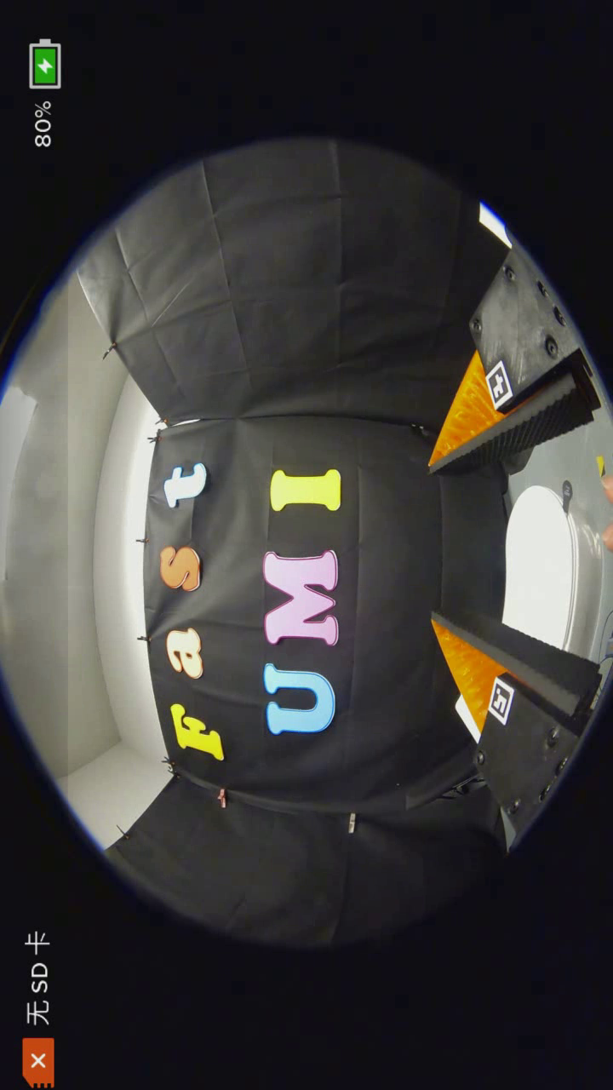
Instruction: Open the toilet lid.
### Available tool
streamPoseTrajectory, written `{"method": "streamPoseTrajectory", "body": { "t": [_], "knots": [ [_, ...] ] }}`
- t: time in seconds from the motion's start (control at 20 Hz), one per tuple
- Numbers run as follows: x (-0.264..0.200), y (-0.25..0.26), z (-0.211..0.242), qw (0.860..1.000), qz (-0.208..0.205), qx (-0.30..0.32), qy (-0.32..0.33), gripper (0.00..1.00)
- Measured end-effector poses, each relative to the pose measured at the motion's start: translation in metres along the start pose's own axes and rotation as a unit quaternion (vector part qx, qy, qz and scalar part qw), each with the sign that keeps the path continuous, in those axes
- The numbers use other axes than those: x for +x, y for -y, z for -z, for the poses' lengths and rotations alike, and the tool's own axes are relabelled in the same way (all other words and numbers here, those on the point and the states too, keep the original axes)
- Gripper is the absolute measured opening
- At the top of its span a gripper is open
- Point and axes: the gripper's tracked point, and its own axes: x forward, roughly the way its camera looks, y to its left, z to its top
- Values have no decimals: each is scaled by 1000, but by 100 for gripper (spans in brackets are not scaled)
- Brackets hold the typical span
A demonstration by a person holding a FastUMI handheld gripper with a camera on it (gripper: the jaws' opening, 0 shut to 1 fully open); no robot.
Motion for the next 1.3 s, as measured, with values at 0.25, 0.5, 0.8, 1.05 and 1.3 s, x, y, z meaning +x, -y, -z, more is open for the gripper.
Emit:
{"method": "streamPoseTrajectory", "body": {
  "t": [0.25, 0.5, 0.8, 1.05, 1.3],
  "knots": [
    [11, 7, 18, 1000, 3, -10, 15, 98],
    [28, 15, 55, 999, 4, -24, 32, 98],
    [52, 17, 128, 999, -20, -30, 7, 98],
    [66, 14, 197, 998, -49, -29, -16, 98],
    [80, 34, 264, 997, -57, 13, -50, 98]
  ]
}}
